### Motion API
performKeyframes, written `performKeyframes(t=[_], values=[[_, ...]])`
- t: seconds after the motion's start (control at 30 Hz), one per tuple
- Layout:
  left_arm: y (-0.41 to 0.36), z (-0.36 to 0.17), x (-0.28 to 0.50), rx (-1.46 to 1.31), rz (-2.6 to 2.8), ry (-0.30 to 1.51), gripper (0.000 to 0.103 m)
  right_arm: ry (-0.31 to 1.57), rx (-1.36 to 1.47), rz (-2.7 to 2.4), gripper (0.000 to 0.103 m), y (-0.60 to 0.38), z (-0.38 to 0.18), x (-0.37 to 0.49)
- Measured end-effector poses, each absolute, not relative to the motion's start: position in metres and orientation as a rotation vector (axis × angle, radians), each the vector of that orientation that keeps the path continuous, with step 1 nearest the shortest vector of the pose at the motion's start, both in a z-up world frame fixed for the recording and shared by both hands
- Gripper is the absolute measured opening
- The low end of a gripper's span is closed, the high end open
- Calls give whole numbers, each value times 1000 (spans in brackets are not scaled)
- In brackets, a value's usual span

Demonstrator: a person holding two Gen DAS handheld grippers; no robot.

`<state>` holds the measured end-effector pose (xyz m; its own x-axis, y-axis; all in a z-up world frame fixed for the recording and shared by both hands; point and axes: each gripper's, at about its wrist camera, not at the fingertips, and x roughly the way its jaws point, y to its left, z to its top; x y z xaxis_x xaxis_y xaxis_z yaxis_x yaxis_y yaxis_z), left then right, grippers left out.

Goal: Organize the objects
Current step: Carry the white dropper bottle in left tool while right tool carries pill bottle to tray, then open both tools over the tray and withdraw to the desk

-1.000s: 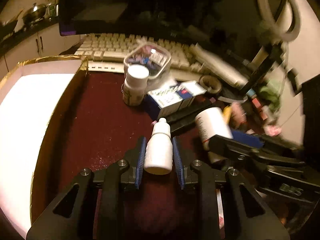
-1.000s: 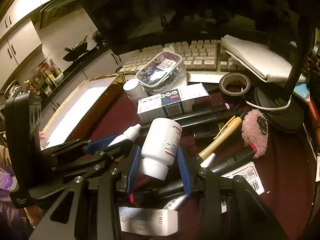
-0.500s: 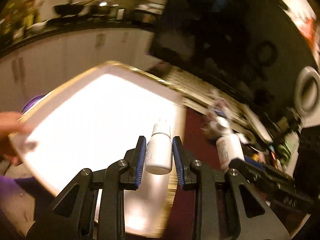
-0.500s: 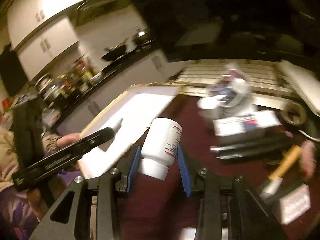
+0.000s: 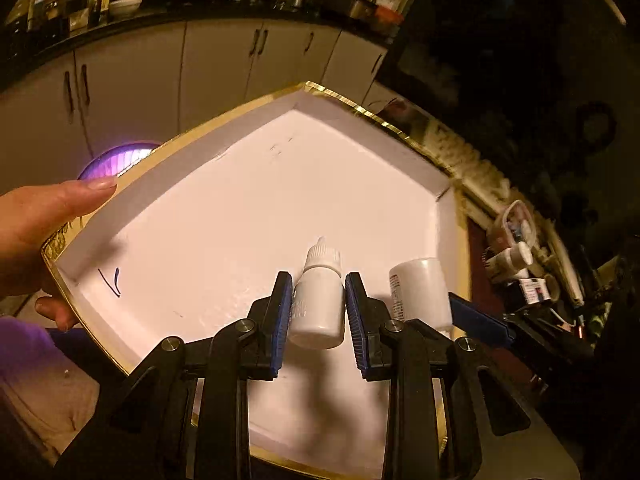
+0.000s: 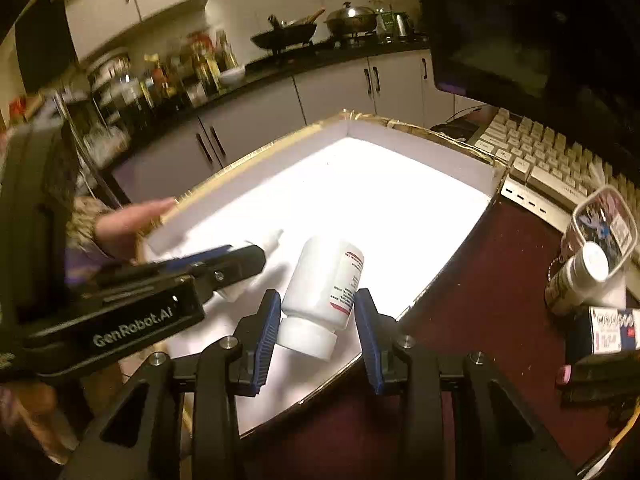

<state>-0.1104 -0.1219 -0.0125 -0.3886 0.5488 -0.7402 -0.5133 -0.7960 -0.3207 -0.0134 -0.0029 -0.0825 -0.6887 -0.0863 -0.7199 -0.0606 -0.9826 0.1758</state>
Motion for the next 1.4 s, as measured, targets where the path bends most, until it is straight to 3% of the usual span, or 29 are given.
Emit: performKeyframes(t=[0.1, 0.27, 0.33, 0.4, 0.5, 0.63, 0.9, 1.07, 1.2, 1.4], values=[[-122, -16, -115, -1215, 2188, -52, 27, -177, 1268, -2868, 39, -14, -85, -15], [-125, -15, -116, -1205, 2147, -123, 29, -158, 1295, -2849, 39, -19, -87, -17], [-129, -12, -116, -1189, 2138, -150, 44, -229, 1271, -2846, 39, -12, -85, -14], [-136, -5, -112, -1155, 2154, -170, 49, -315, 1247, -2823, 39, -7, -82, -10], [-152, 11, -104, -1060, 2196, -250, 49, -456, 1168, -2792, 43, 4, -73, -1], [-166, 30, -84, -910, 2208, -343, 60, -555, 1008, -2834, 43, 15, -53, 27], [-116, 33, -24, -800, 2041, -124, 60, -671, 933, -2986, 43, 66, -49, 110], [-98, 46, -5, -767, 1962, -100, 60, -791, 1022, -3111, 43, 108, -62, 157], [-60, 36, 19, -815, 1850, 35, 60, -953, 1045, -3140, 43, 138, -72, 180], [-24, 18, 63, -806, 1731, 198, 60, -1048, 1078, -3168, 43, 157, -83, 201]])
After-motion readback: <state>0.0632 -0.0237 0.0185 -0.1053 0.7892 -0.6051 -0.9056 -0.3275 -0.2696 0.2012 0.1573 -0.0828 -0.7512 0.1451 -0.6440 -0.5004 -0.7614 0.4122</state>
